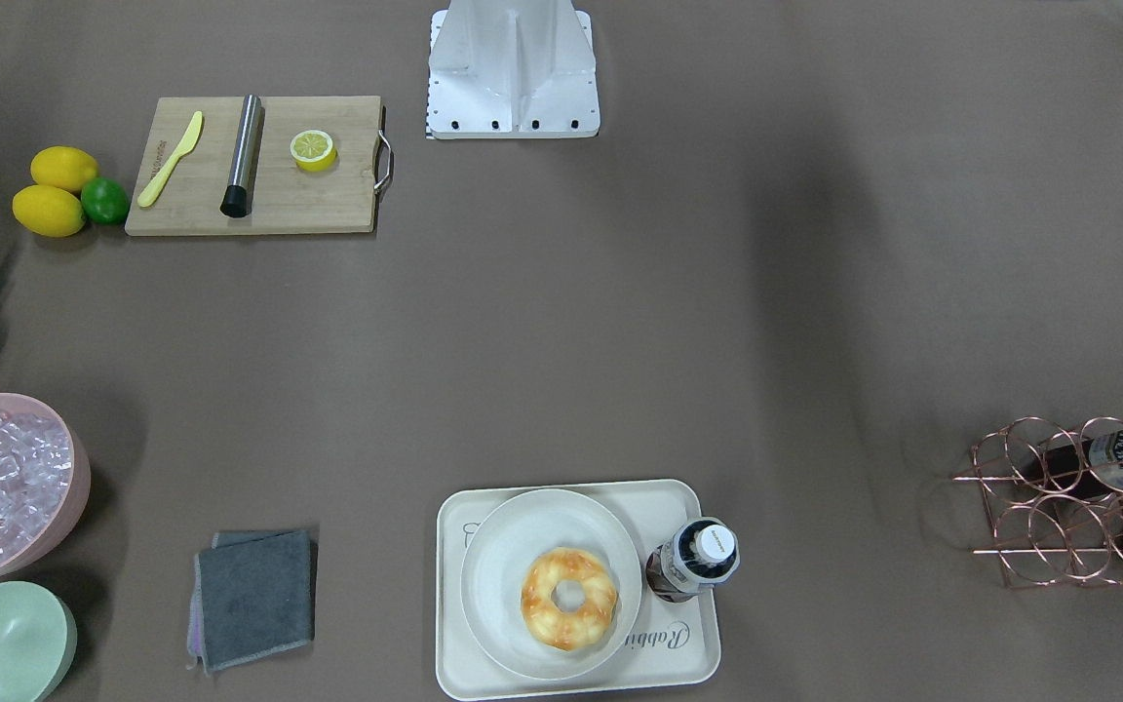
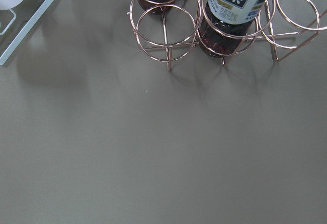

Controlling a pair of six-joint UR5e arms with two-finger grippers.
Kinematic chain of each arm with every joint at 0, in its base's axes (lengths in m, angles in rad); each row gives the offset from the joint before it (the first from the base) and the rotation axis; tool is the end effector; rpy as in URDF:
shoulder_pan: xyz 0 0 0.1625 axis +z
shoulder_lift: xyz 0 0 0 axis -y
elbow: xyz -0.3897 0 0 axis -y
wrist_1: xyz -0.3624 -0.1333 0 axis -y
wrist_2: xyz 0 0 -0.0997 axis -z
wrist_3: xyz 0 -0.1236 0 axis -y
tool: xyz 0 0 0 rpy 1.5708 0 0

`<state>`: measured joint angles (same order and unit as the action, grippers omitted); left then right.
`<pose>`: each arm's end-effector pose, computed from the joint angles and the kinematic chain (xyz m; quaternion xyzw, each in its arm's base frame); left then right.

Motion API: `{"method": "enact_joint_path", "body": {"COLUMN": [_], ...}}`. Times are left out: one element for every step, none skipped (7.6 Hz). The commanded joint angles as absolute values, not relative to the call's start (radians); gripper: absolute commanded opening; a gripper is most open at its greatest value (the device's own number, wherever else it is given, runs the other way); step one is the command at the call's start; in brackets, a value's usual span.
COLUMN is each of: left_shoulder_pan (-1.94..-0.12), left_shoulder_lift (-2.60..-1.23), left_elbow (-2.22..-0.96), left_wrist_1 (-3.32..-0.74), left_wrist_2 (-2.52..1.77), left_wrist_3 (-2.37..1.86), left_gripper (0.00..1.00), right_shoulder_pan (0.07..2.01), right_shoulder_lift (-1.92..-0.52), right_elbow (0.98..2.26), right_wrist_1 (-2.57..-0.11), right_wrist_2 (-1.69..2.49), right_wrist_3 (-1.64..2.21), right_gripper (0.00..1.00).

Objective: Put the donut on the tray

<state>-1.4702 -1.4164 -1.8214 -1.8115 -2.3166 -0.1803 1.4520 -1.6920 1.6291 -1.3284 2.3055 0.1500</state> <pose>-0.0065 -0.4277 0.5655 0.1043 0.3775 0.0245 0.9198 -0.0008 -0.4320 0.6446 0.0350 -0.3657 -0.0177 0.9299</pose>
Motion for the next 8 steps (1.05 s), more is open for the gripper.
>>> {"method": "enact_joint_path", "body": {"left_shoulder_pan": [-1.471, -1.471, -1.471, -1.471, -1.471, -1.471, -1.477, -1.486], "left_shoulder_lift": [-1.417, -1.419, -1.414, -1.414, -1.414, -1.416, -1.413, -1.411], "left_elbow": [-1.821, -1.819, -1.83, -1.832, -1.839, -1.844, -1.844, -1.836], "left_wrist_1": [-1.812, -1.812, -1.812, -1.812, -1.813, -1.816, -1.859, -1.874], "left_wrist_2": [-2.316, -2.315, -2.315, -2.316, -2.316, -2.315, -2.313, -2.306], "left_wrist_3": [-0.181, -0.181, -0.181, -0.181, -0.176, -0.175, -0.175, -0.176], "left_gripper": [0.98, 0.98, 0.98, 0.98, 0.98, 0.98, 0.98, 0.98], "right_shoulder_pan": [1.453, 1.453, 1.459, 1.459, 1.46, 1.46, 1.46, 1.46], "right_shoulder_lift": [-1.69, -1.697, -1.7, -1.695, -1.695, -1.697, -1.694, -1.69], "right_elbow": [1.628, 1.631, 1.634, 1.631, 1.631, 1.632, 1.632, 1.632], "right_wrist_1": [-1.328, -1.328, -1.328, -1.328, -1.328, -1.328, -1.328, -1.328], "right_wrist_2": [2.306, 2.307, 2.309, 2.307, 2.307, 2.309, 2.312, 2.31], "right_wrist_3": [0.15, 0.15, 0.15, 0.15, 0.15, 0.152, 0.158, 0.161], "right_gripper": [1.0, 1.0, 1.0, 1.0, 1.0, 1.0, 1.0, 1.0]}}
